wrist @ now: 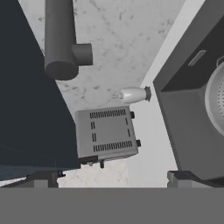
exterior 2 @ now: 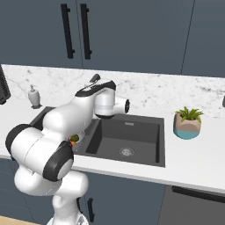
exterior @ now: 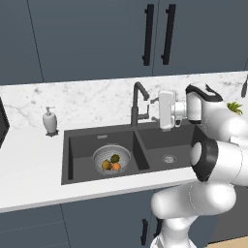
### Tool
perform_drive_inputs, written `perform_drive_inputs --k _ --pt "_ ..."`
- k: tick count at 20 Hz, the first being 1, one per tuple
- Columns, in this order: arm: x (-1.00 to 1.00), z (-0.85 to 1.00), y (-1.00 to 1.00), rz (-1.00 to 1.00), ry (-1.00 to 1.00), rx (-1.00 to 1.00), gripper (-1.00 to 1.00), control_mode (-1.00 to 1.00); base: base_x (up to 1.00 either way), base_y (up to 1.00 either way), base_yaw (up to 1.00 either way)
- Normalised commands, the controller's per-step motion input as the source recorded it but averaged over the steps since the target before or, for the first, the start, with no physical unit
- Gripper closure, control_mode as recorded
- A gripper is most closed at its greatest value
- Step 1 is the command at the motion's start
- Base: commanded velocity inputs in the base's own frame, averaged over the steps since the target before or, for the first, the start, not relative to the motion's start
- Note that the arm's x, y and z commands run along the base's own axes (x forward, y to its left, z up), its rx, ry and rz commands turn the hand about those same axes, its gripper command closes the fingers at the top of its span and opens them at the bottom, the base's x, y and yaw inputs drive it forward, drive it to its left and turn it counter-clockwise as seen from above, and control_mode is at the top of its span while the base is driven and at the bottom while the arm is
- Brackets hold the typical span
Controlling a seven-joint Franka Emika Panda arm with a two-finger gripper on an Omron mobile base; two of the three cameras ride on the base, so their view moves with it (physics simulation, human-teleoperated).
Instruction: Put the colander in the sink, put the tangerine, pear, mango in the colander, and turn on the sink faucet and pour water over the colander.
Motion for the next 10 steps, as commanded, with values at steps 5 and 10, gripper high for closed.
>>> perform_drive_inputs --k 5,10 --pt "0.32 -0.08 -0.01 -0.02 0.00 0.00 -1.00 -1.00 0.00 0.00 0.00" --pt "0.33 -0.10 0.00 -0.01 0.02 0.00 -1.00 -1.00 0.00 0.00 0.00"
